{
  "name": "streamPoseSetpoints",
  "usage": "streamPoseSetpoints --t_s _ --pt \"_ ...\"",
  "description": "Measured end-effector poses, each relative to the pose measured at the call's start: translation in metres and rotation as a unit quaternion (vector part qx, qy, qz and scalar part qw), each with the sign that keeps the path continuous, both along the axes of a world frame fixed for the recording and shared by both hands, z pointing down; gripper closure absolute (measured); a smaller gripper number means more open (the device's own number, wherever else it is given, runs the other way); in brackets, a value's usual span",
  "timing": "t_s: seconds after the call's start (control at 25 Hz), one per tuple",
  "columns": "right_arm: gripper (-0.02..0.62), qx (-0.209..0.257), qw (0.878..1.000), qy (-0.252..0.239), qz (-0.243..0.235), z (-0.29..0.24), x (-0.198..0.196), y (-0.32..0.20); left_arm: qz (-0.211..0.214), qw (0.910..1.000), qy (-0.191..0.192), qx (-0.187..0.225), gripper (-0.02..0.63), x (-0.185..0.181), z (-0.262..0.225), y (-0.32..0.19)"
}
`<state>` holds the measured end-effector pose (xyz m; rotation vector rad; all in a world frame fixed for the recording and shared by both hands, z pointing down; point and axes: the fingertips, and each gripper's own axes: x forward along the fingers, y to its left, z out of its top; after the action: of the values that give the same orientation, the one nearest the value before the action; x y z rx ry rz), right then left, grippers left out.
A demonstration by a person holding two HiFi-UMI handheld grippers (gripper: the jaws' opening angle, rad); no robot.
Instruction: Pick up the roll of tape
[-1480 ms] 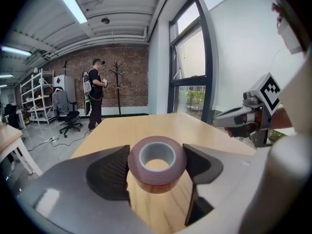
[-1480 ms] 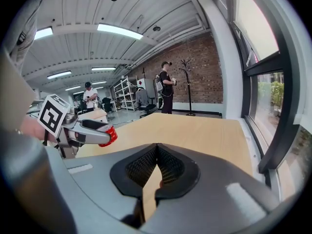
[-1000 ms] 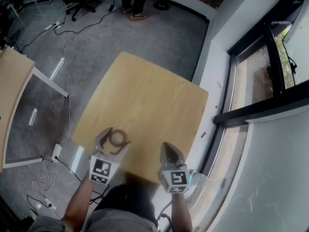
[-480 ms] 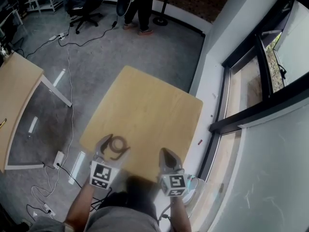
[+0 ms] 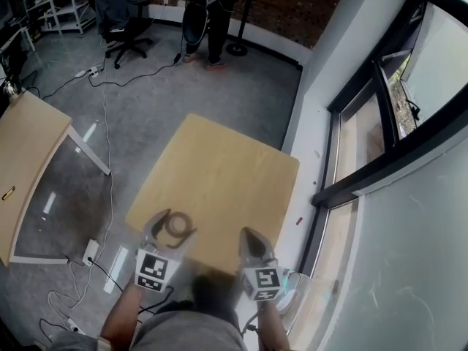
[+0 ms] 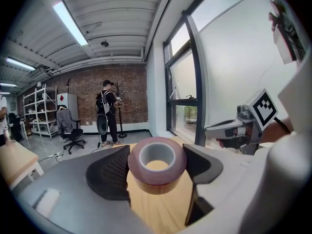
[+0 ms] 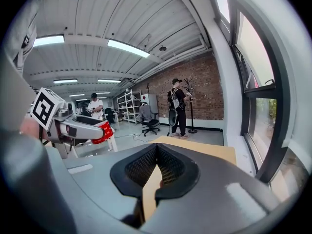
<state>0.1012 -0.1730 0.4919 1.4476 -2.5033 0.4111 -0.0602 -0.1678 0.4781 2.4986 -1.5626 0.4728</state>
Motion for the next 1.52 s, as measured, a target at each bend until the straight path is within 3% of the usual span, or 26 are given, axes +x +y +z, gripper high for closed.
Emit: streamPoseSetpoints --t_s 0.88,1.52 --pt "0.583 0.055 0.998 -0.006 0.038 -0.06 0.009 0.074 0.01 0.9981 0.011 0.059 0.267 -0.015 -0.057 0.07" --pt "0.583 0.079 0.995 -0.011 0.055 -0.08 0.001 0.111 0.016 0.997 0.012 0.075 0.267 -0.028 -0.073 0.106"
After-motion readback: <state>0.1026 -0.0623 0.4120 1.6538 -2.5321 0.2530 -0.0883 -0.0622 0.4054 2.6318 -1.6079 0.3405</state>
